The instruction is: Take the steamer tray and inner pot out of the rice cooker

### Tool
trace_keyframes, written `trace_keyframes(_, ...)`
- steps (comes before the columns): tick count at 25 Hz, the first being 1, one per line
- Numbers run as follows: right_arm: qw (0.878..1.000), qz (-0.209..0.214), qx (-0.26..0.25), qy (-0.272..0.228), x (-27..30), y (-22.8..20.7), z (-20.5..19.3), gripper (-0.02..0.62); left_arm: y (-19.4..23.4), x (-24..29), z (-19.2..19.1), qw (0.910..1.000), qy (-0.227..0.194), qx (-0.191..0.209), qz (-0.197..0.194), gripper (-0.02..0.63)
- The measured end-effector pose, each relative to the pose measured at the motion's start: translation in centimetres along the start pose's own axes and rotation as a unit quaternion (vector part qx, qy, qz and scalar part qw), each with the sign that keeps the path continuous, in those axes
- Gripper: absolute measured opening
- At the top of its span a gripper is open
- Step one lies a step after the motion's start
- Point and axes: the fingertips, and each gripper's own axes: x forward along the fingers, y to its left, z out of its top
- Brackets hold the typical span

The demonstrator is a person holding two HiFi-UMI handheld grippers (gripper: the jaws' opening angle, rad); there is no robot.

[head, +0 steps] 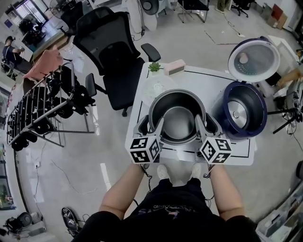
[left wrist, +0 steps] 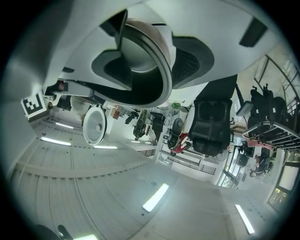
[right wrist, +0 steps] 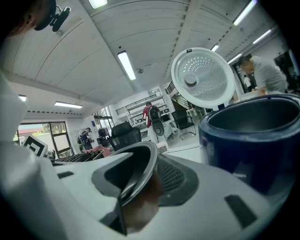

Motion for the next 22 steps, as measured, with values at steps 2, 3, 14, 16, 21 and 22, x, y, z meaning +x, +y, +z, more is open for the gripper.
trace_keyframes(2,1.000,-0.006,0.009,0.009,0.2,-0.5,-1.3,0.161,0.3,0.4,-1.1,0.9999,0.012,0.005,-0.001,0.259)
trace_keyframes(3,1.000,-0.009,0.013,0.013,0.3,-0.8,-1.9,0.161,0.4,0.6,-1.6,0.9998,0.018,0.005,-0.001,0.259)
trace_keyframes(14,0.998,-0.033,0.034,0.033,0.9,-2.7,-4.9,0.161,0.8,1.8,-4.2,0.9990,0.040,0.015,-0.011,0.253)
trace_keyframes(16,0.998,-0.035,0.036,0.034,1.0,-2.9,-5.1,0.161,0.7,1.9,-4.2,0.9989,0.039,0.020,-0.013,0.252)
trace_keyframes(21,0.998,-0.044,0.033,0.041,0.8,-3.8,-5.6,0.161,0.5,1.8,-4.1,0.9986,0.037,0.033,-0.016,0.236)
trace_keyframes(22,0.998,-0.047,0.021,0.037,0.6,-4.0,-5.5,0.161,0.5,1.7,-3.9,0.9986,0.033,0.037,-0.016,0.236)
